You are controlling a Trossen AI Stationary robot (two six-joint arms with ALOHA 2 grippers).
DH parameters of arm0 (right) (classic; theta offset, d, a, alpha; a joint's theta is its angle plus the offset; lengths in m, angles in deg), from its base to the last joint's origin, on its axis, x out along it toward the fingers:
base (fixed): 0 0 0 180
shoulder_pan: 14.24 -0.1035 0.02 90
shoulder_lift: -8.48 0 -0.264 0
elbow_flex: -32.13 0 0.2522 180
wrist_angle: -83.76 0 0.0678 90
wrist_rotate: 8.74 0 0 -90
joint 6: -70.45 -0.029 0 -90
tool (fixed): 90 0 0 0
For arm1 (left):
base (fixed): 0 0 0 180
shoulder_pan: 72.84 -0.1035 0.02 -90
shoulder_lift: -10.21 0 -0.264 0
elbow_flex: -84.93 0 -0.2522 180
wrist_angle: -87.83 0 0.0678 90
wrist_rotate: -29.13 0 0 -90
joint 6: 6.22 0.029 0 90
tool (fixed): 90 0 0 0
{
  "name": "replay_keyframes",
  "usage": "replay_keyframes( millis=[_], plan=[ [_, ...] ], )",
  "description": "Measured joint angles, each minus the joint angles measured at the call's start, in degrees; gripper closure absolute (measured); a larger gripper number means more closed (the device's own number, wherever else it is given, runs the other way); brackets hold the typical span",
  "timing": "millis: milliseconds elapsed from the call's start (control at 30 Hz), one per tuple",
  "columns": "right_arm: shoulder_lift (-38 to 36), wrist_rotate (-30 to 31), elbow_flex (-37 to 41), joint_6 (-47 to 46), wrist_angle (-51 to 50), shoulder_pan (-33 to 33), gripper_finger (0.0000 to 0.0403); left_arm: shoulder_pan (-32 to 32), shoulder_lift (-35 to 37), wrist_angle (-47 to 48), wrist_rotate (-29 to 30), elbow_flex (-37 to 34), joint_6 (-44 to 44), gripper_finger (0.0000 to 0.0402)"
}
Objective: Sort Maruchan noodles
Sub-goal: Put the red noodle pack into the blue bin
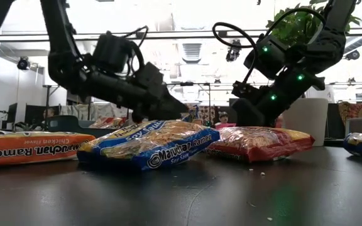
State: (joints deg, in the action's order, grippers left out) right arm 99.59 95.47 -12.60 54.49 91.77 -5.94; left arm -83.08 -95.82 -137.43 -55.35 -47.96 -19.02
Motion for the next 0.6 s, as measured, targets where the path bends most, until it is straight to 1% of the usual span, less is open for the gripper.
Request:
replay_keyframes(
  millis=[233, 333, 600],
  plan=[
    [0.02, 0.22, 0.00, -0.13, 0.06, -0.01, 0.0340, 0.01, -6.91, -0.29, -0.09, 4.71, -0.09, 0.0182],
    [0.02, 0.26, 0.00, -0.65, 0.06, -0.02, 0.0340, -0.11, -8.96, -0.29, -0.05, 5.82, -1.40, 0.0186],
    [0.04, 0.37, 0.00, -0.74, 0.30, -0.02, 0.0340, -0.17, -11.02, -0.29, 0.04, 6.41, -2.73, 0.0203]
  ],
)
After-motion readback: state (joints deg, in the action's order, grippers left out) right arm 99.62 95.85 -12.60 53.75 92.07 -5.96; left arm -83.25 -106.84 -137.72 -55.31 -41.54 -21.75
